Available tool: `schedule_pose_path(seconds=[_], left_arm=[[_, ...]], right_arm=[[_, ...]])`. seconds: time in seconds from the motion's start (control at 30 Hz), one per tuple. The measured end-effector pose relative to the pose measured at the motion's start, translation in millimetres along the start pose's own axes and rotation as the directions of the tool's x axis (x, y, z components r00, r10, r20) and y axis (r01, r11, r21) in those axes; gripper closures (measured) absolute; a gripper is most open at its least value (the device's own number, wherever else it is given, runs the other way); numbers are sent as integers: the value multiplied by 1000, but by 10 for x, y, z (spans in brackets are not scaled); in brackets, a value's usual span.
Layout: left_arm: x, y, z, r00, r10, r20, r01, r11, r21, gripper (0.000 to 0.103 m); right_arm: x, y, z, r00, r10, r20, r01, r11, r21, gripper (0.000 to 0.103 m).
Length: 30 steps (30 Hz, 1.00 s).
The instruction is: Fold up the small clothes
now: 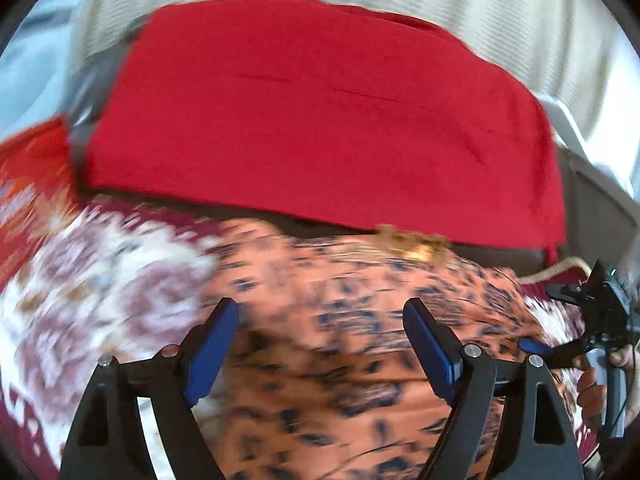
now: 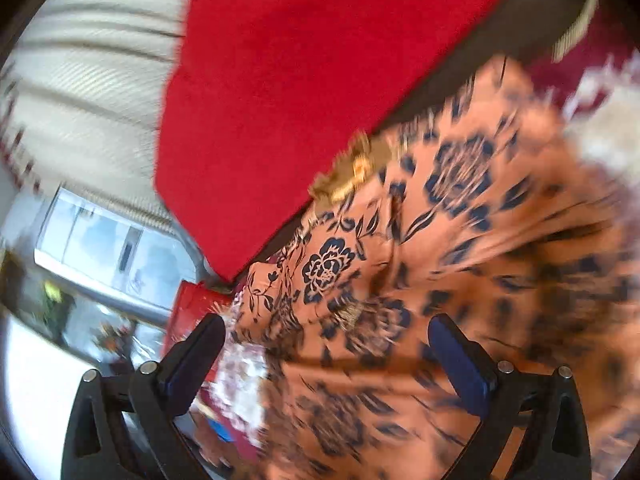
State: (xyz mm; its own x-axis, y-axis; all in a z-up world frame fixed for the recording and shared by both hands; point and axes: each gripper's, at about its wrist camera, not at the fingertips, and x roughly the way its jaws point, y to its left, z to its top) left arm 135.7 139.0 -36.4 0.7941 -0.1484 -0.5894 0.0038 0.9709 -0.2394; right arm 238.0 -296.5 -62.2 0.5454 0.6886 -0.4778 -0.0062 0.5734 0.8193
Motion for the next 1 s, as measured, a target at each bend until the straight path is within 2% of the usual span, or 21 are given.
schedule_pose_path(seconds=[0.1,0.23,0.27,0.33,0.4,0.47,0.53,0.57,0.6,0.67,0.77,0.83,0.87,0.9,0.93,0.97,1.0], left_arm=[[-15,437,-107,1000,26,-11,-27,994,-104,19],[20,638,-212,999,33,-6,-34,988,-148,19],[30,641,-235,1000,30,-5,-31,988,-148,19],[30,628,-245,1000,24,0,-24,990,-139,19],[4,614,-246,1000,21,6,-20,992,-126,19],[5,604,-252,1000,27,7,-26,993,-117,19],[69,628,-239,999,33,-9,-34,992,-120,19],[96,643,-235,999,34,-16,-36,992,-124,19],[133,660,-226,999,40,-22,-43,991,-130,19],[193,694,-196,998,50,-25,-53,989,-138,19],[260,750,-113,998,54,-18,-57,984,-171,19],[323,755,-62,999,41,-14,-43,981,-187,19],[381,741,-43,999,39,-19,-42,981,-190,19],[485,707,-21,999,31,-34,-37,980,-196,19],[573,678,-10,999,20,-49,-29,979,-200,19],[668,637,2,997,6,-72,-21,979,-204,19],[787,574,13,995,-13,-100,-7,980,-201,19]], right_arm=[[347,-36,44,1000,11,-23,-8,992,127,2],[448,-9,-15,1000,15,27,-20,982,187,6],[462,-8,-25,999,12,38,-19,981,195,11],[558,-20,-26,999,-3,44,-7,975,224,22],[643,-54,-8,999,-16,44,5,970,243,41],[725,-35,12,997,-62,49,50,974,220,47],[756,-71,67,992,-125,35,115,973,200,75],[804,-66,99,985,-169,24,162,970,180,95],[829,34,138,971,-237,25,233,966,108,95],[776,271,207,963,-262,58,263,965,-6,96],[436,920,287,936,-263,235,315,923,-220,96],[125,1178,274,892,-261,369,384,867,-316,96],[-6,1142,286,863,-284,417,432,844,-318,96],[-69,1000,325,847,-310,433,456,842,-288,96],[-92,863,356,841,-329,430,464,847,-259,96],[-85,640,393,844,-351,406,463,859,-221,92],[-1,376,450,867,-364,341,442,877,-188,92]])
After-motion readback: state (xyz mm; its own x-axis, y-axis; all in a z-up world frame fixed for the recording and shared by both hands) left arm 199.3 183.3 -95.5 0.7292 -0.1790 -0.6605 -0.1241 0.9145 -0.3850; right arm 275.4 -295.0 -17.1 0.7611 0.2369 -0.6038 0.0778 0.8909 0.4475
